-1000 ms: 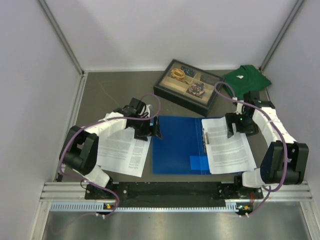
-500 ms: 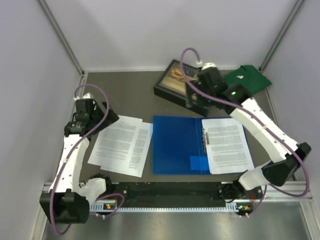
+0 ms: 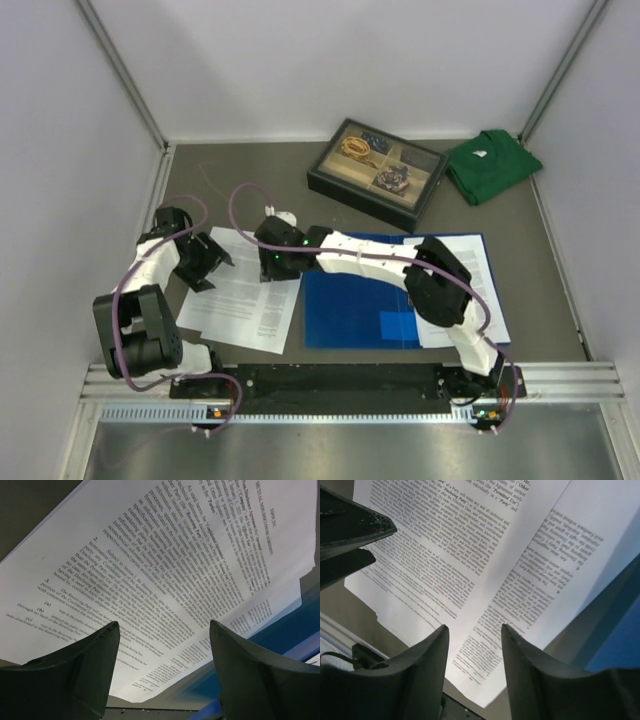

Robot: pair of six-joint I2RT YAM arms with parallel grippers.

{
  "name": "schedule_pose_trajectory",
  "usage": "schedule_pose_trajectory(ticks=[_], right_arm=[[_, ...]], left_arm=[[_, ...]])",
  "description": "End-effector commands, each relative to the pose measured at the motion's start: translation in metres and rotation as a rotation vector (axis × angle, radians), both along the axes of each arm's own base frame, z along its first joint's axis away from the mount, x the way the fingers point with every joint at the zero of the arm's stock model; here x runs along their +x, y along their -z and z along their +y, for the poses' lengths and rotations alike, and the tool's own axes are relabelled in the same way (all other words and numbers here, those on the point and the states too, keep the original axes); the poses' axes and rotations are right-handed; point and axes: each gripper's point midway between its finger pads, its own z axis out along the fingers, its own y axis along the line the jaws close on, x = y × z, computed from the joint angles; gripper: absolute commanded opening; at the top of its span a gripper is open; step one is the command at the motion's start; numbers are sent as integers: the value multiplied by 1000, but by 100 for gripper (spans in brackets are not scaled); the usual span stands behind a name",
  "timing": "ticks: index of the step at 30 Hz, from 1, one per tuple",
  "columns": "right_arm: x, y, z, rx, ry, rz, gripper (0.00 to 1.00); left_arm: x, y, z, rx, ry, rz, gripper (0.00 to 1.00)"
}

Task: Put the files into the folder

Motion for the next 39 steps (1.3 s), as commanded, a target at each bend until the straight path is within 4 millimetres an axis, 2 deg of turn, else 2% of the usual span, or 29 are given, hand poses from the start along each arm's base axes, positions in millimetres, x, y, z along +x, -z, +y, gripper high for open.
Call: schedule_pose_trajectory(ticks=[1,10,13,22,26,33,36,37,38,39], right_arm=[[13,-38,35,174,167,1,44],[14,22,33,61,261,60,44],[14,33,37,60,259,66,44],[10,56,34,15,260,69,49],[7,67,45,63,237,94,52],[10,56,62,187,216,89,56],[11,39,73,256,153,44,56],[9,41,70,253,129,35,57],[13,25,76,308,114,6,58],[13,18,78,332,98,-6,59]], left_arm=[[15,-1,10,25,-1,5,77],[5,17,13,29,-32,109,78],[2,22,10,12,-38,130,78],[-6,36,9,8,-26,171,78],[-6,41,4,-27,-16,186,78],[-12,50,-2,-61,13,226,78],[-12,50,-4,-73,14,230,78],[-12,50,-4,-73,13,230,78],[-11,49,-4,-72,12,229,78],[-11,49,-4,-72,14,224,78]])
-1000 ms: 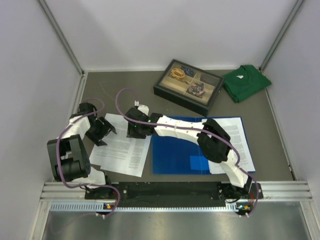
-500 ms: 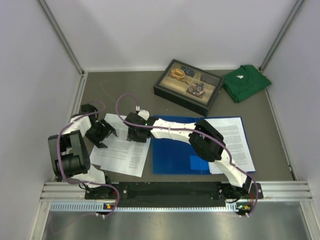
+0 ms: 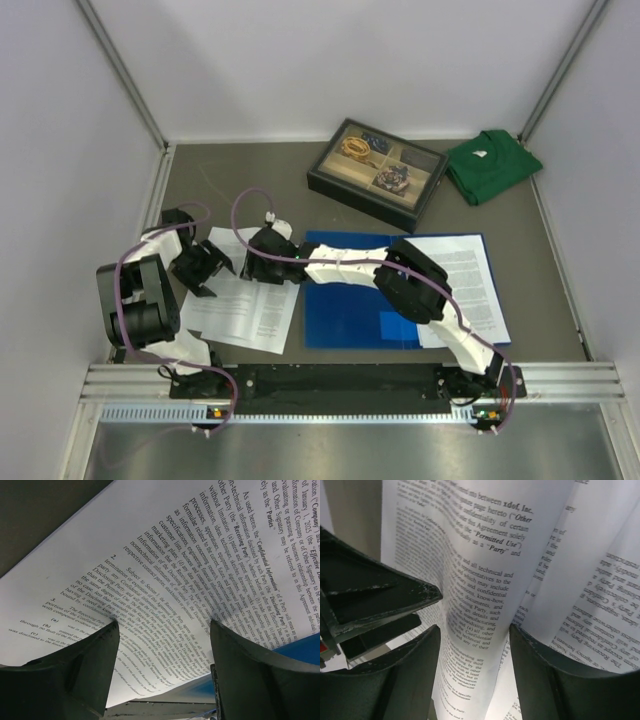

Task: Put the files into the folder

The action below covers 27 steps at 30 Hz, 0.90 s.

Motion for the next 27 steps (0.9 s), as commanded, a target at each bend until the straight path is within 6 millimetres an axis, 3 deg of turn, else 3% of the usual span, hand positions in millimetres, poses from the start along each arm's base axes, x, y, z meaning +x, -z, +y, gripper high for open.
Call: schedule_pose_trajectory(ticks=[1,5,9,10,12,15,19,27], right_arm=[[-7,-31,15,127,-105,-88,60],[-9,-37,17,193,-122,-84,67],[-19,-25,10,238,-124,-61,71],[-17,-35,16,307,-112,-78,74],[-19,-30,13,344,-107,-80,74],[-16,-39,20,397,-109,-104,76],[22,-37,8,370,-52,-104,79],[42,-53,15,360,-114,-166,81]], left_arm=[[-5,8,-6,-40,9,29,78],[-6,10,-9,-52,8,35,77],[-6,10,-13,-79,7,39,77],[-6,10,-14,-82,8,39,77],[-5,9,-14,-85,7,39,77],[-5,9,-16,-99,4,40,77],[-6,10,-17,-99,8,44,77],[-5,12,-15,-98,12,49,77]])
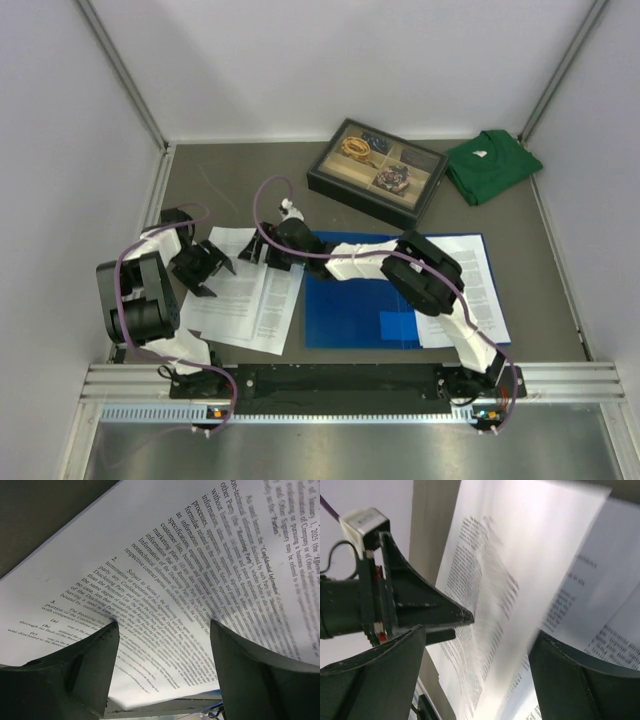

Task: Put the files into the folder

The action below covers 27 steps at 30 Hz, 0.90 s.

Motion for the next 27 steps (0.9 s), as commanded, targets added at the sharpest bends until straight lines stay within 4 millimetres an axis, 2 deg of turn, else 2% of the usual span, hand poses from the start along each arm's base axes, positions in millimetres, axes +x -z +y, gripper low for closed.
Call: schedule_pose_trajectory(ticks=[1,5,8,11,12,13,14,15,16,18,19,20,22,23,24,25,26,27], right_arm=[[15,-23,17,36,-66,-73,81],[8,-26,19,64,-89,-72,80],[3,-30,13,57,-78,-67,76],[4,-28,4,19,-43,-59,52],[7,-27,2,-8,-38,-70,37],[5,-15,-3,-75,-48,-46,31],[8,-28,2,-68,-53,-64,23],[5,-32,4,-67,-82,-73,6],[1,-42,3,-61,-100,-77,0],[-5,-63,0,-79,-142,-99,0],[-8,-87,-4,-71,-154,-121,0],[-18,-88,-18,-156,-175,-79,0],[-27,-103,-37,-232,-247,-124,0],[-42,-112,-62,-315,-303,-87,0],[-46,-116,-78,-380,-374,-137,0],[-55,-113,-100,-455,-433,-122,0],[-56,-126,-124,-505,-453,-129,0],[-61,-113,-170,-694,-477,-122,0]], left_arm=[[-6,11,-15,-79,9,37,77],[-6,10,-13,-69,14,35,77],[-4,8,-12,-64,15,25,77],[2,-1,-9,-44,23,-9,79],[3,-4,-6,-26,24,-15,80],[9,-11,-3,-8,32,-44,81],[15,-25,1,17,34,-98,85],[18,-32,6,56,38,-131,86],[27,-53,12,101,39,-217,88],[32,-75,21,166,32,-299,92],[37,-88,23,190,36,-354,93],[38,-109,19,206,49,-438,93],[45,-133,9,205,88,-549,94],[46,-149,-4,202,128,-621,95],[47,-156,-15,185,160,-655,97],[48,-161,-25,166,194,-684,97],[50,-166,-50,107,270,-719,97],[50,-166,-63,83,308,-725,97]])
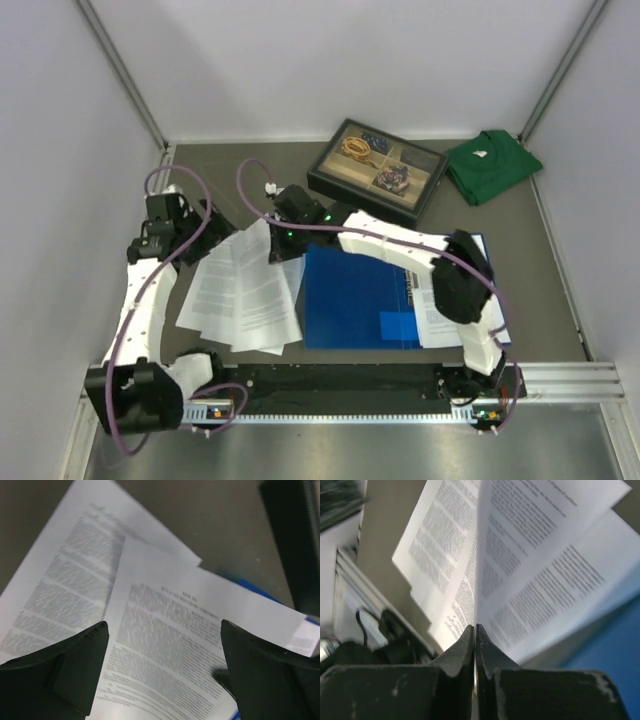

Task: Put the files into the folder

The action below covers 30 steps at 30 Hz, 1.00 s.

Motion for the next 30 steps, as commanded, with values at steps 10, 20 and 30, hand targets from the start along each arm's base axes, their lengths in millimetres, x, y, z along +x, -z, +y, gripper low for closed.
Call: schedule_pose_trajectory(ticks=[10,20,30], right_arm=[[-35,-56,-327,-549,-159,-255,0],[-19,-27,-442,-702,28,-213,0],[2,-17,-478,-736,115,-194,0]], left_arm=[[9,9,-170,-90,598,-35,97],[-12,29,-228,-68,794,49,96],[-15,32,-231,-60,814,67,96]])
